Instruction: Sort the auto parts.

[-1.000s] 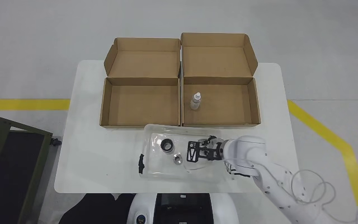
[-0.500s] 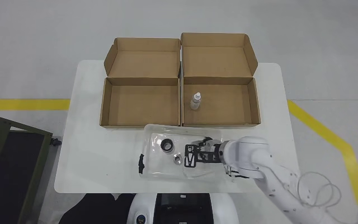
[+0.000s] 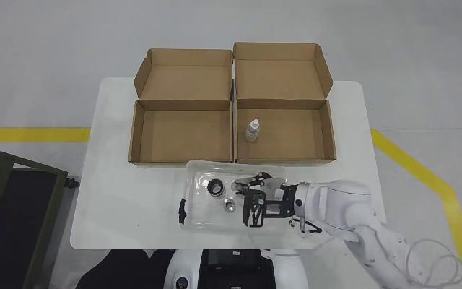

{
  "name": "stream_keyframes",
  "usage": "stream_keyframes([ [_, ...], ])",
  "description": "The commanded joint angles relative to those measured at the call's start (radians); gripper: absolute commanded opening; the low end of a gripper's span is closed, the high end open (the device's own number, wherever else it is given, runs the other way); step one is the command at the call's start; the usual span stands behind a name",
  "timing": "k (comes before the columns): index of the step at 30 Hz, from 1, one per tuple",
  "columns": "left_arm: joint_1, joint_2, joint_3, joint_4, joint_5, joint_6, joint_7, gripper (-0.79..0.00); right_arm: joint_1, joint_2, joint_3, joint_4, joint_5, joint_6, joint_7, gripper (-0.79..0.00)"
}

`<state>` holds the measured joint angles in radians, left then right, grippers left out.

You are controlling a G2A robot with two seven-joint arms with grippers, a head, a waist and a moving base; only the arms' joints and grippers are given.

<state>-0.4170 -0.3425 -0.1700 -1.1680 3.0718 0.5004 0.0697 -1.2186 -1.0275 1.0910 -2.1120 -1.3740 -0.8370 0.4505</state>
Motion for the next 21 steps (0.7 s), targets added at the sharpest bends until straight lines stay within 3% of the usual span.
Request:
stream_keyframes([
  [1,0.0,0.0,0.0,0.0,0.0,0.0,0.0,0.0,-0.008,0.002,0.017,-0.007,-0.008,-0.005,-0.07,-0.785],
  [8,0.0,0.0,0.0,0.0,0.0,0.0,0.0,0.0,0.007,0.008,0.101,-0.037,0.008,-0.006,-0.262,-0.785],
  [21,0.0,0.0,0.0,0.0,0.0,0.0,0.0,0.0,0.072,0.009,0.203,-0.013,0.149,0.009,-0.414,-0.785],
])
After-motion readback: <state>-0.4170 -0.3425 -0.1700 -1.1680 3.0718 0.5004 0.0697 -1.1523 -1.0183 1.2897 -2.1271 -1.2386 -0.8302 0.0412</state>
